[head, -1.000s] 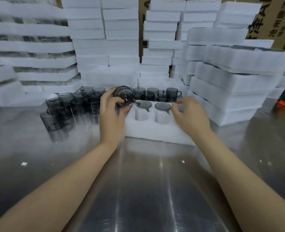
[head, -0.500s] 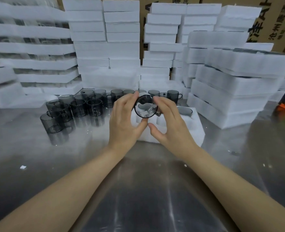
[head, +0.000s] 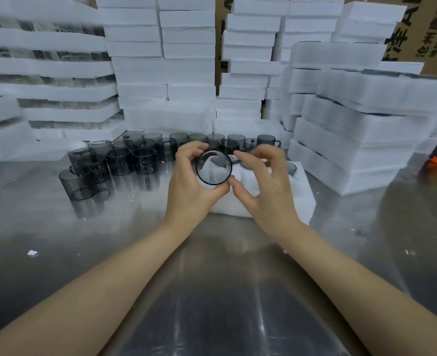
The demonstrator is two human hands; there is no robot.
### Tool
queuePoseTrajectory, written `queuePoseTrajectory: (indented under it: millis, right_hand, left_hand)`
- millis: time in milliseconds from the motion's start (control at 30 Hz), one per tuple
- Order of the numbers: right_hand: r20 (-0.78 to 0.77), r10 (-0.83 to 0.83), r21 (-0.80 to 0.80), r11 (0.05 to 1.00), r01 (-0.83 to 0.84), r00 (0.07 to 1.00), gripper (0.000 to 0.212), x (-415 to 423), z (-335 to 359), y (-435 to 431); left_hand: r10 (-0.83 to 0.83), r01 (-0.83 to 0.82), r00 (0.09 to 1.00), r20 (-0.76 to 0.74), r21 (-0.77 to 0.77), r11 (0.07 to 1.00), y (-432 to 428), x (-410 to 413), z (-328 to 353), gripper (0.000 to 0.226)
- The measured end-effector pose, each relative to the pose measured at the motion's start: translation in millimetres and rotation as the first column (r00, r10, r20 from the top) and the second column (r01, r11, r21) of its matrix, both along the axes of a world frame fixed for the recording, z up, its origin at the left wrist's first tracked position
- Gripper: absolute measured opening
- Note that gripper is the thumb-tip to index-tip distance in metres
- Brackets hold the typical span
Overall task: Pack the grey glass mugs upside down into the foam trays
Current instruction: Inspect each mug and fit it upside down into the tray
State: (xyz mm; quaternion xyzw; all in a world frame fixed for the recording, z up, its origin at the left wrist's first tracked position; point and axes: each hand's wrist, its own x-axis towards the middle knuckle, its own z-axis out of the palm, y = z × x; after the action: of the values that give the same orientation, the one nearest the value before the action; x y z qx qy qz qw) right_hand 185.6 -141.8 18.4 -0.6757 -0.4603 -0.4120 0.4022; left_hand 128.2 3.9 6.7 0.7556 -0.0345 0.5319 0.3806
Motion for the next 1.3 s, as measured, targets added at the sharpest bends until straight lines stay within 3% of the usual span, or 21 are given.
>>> queuePoseTrajectory:
  millis: [100, 167, 300, 433, 600, 733, 867, 1033, 1200, 1300]
  right_hand:
    - [-0.038, 0.146, 0.006, 0.989, -0.145, 0.989, 0.022, -1.5, 2.0, -1.0]
    - [-0.088, 0.242, -0.066, 0.967, -0.248, 0.966, 0.026, -4.7, 1.5, -3.3]
    - [-0.186, 0.188, -0.084, 0.975, -0.206, 0.964, 0.031, -3.5, 1.2, -3.1]
    - [-0.339, 0.159, -0.061, 0.98, -0.19, 0.927, 0.024, -2.0, 4.0, -1.2]
    - [-0.51, 0.151, -0.148, 0.954, -0.259, 0.847, 0.037, 1.2, 7.4, -2.2]
    - [-0.479, 0.193, -0.165, 0.938, -0.304, 0.856, 0.037, -2.7, 5.7, -0.5]
    - [-0.477, 0.189, -0.216, 0.921, -0.323, 0.858, 0.037, -0.8, 7.5, -4.5]
    - [-0.536, 0.151, -0.187, 0.938, -0.291, 0.831, 0.036, 1.4, 8.6, -4.6]
    - [-0.518, 0.049, -0.302, 0.923, -0.236, 0.854, 0.043, 3.3, 8.1, -4.2]
    - [-0.464, 0.043, -0.296, 0.934, -0.201, 0.885, 0.041, 0.9, 8.4, -4.5]
  left_hand:
    - [0.026, -0.029, 0.999, -0.03, -0.096, 0.995, -9.6, 0.7, -1.9, 0.07]
    - [0.044, -0.048, 0.997, -0.055, -0.078, 0.996, -16.5, 2.9, -5.8, 0.07]
    - [0.074, -0.079, 0.989, -0.13, -0.032, 0.996, -18.3, 3.6, -5.6, 0.079]
    - [0.17, -0.134, 0.972, -0.163, 0.213, 0.968, -24.6, -2.0, -3.8, 0.069]
    - [0.182, -0.129, 0.942, -0.282, 0.196, 0.972, -18.1, -1.3, -7.1, 0.066]
    - [0.144, -0.159, 0.929, -0.342, -0.016, 0.987, -9.8, 1.0, -5.4, 0.065]
    - [0.132, -0.126, 0.923, -0.362, 0.041, 0.991, -5.5, 2.0, -7.2, 0.07]
    - [0.042, -0.037, 0.92, -0.389, 0.021, 0.999, -0.9, 3.6, -9.4, 0.044]
    - [-0.119, 0.054, 0.902, -0.416, -0.164, 0.985, 3.5, 6.6, -7.1, 0.051]
    - [-0.098, 0.044, 0.9, -0.424, -0.134, 0.99, 8.1, 7.1, -8.5, 0.05]
